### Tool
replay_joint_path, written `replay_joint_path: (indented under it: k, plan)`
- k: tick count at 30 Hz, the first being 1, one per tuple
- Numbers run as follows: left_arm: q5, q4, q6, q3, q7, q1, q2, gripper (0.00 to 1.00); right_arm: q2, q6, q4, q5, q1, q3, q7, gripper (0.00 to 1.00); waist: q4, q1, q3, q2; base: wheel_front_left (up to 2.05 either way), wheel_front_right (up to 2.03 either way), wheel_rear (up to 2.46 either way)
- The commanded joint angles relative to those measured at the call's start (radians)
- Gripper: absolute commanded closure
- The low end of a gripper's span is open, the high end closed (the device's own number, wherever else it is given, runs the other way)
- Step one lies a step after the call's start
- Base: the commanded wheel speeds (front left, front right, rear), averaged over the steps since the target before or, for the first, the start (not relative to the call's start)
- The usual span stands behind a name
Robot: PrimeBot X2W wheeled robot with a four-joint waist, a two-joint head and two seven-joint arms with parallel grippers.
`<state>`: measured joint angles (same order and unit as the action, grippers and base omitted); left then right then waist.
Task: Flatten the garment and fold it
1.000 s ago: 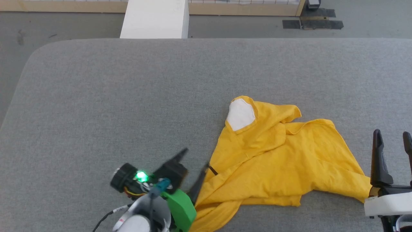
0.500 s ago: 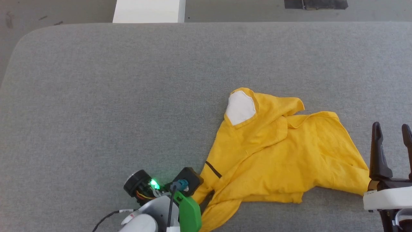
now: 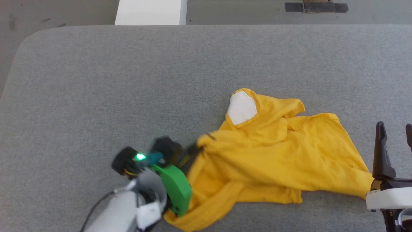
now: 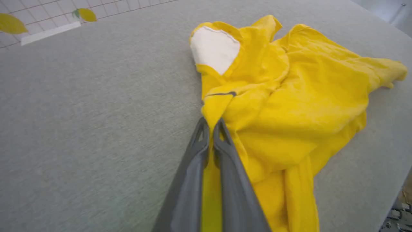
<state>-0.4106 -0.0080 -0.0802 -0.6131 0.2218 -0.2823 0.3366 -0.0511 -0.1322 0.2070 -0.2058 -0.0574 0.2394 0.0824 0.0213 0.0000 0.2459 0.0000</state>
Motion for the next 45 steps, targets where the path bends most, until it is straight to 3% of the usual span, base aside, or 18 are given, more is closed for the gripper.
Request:
replay_joint_path:
  k: [1,9,10,11,12,17,21,22,25,30,37,45]
  plan:
    - [-0.013,-0.009,0.024,0.04,-0.033,-0.029,-0.001,1.0,0.001,0.002,0.005,-0.009,0.009,-0.002,-0.001,0.0,0.004,0.0,-0.004,0.0,0.0,0.0,0.0]
    - [-0.034,0.098,0.181,0.24,-0.199,-0.016,0.011,1.0,0.001,0.002,0.004,-0.013,0.008,-0.014,-0.006,0.0,0.002,0.0,0.004,0.0,0.0,0.0,0.0]
    - [-0.039,0.116,0.19,0.252,-0.214,-0.01,0.008,0.83,0.001,0.002,0.004,-0.013,0.007,-0.014,-0.007,0.0,0.002,0.0,0.005,0.0,0.0,0.0,0.0]
    - [-0.051,0.137,0.198,0.267,-0.233,-0.002,0.001,0.34,0.001,0.002,0.004,-0.013,0.007,-0.015,-0.008,0.0,0.001,0.0,0.007,0.0,0.0,0.0,0.0]
    - [-0.063,0.153,0.203,0.279,-0.253,0.004,-0.008,0.0,0.001,0.002,0.004,-0.013,0.007,-0.015,-0.009,0.0,0.001,0.0,0.008,0.0,0.0,0.0,0.0]
    - [-0.139,0.167,0.198,0.338,-0.377,0.022,-0.076,0.0,0.001,0.002,0.001,-0.014,0.004,-0.015,-0.014,0.0,0.004,0.0,0.003,0.0,0.0,0.0,0.0]
    - [-0.157,0.088,0.19,0.398,-0.463,0.037,-0.104,0.0,0.001,0.002,0.001,-0.011,0.002,-0.016,-0.023,0.0,0.009,0.0,-0.012,0.0,0.0,0.0,0.0]
    - [-0.104,-0.036,0.196,0.452,-0.482,0.075,-0.113,0.0,0.001,0.002,0.002,-0.008,-0.004,-0.017,-0.029,0.0,0.015,0.0,-0.026,0.0,0.0,0.0,0.0]
    - [-0.006,-0.183,0.208,0.519,-0.483,0.138,-0.129,0.0,0.001,0.002,0.004,0.005,-0.01,-0.038,-0.049,0.0,0.022,0.0,-0.036,0.0,0.0,0.0,0.0]
    - [0.106,-0.3,0.204,0.578,-0.483,0.271,-0.166,0.0,0.001,0.002,-0.001,0.041,0.004,-0.107,-0.157,0.0,0.045,0.0,-0.046,0.0,0.0,0.0,0.0]
    - [0.164,-0.31,0.161,0.586,-0.483,0.33,-0.216,0.0,-0.005,0.002,-0.06,0.114,0.095,-0.222,-0.386,0.0,0.087,0.0,-0.045,0.0,0.0,0.0,0.0]
    - [0.195,-0.264,0.115,0.573,-0.483,0.329,-0.246,0.0,-0.085,0.002,-0.269,0.154,0.186,-0.302,-0.535,0.0,0.131,0.0,-0.037,0.0,0.0,0.0,0.0]
